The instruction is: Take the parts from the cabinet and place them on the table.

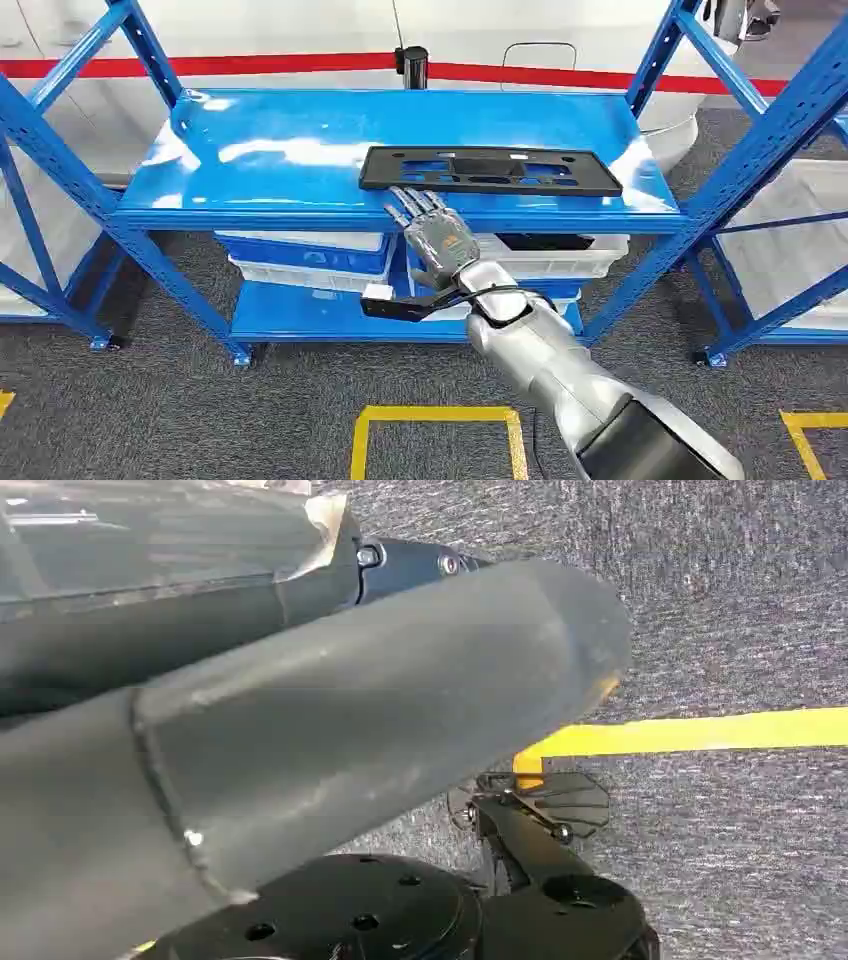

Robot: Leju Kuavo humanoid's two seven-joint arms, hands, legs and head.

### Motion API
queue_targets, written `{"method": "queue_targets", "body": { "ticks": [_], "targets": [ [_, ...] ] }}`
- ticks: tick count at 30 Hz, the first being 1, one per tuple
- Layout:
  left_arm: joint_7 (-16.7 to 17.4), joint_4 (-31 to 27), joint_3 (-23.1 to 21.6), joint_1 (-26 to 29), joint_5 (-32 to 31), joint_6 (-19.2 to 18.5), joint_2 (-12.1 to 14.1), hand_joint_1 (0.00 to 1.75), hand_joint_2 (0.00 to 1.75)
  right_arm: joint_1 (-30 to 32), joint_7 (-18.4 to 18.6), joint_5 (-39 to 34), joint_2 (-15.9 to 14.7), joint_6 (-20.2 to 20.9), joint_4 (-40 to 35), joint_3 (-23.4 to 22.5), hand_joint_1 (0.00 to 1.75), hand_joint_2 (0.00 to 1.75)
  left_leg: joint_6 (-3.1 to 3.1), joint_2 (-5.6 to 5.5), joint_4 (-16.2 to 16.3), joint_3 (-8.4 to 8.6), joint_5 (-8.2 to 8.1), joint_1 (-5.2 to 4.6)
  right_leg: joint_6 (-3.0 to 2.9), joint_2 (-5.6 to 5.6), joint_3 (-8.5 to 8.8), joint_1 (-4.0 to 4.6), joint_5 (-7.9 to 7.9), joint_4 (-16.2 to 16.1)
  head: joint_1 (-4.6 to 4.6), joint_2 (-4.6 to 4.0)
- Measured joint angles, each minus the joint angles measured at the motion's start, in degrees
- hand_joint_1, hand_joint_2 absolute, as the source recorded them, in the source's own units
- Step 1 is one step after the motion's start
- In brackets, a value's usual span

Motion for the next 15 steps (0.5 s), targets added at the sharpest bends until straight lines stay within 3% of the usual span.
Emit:
{"method": "queue_targets", "body": {
  "ticks": [15],
  "targets": [
    [-0.37,0.02,0.00,-0.03,-0.18,-0.31,0.31,0.00,0.00,-1.01,0.24,0.31,-0.63,-0.35,3.11,-0.61,0.00,1.75,0.06,0.00,0.12,-0.05,-0.05,-0.26,0.10,0.00,-0.15,-0.40,0.07,-0.07,-0.02,0.00]
  ]
}}
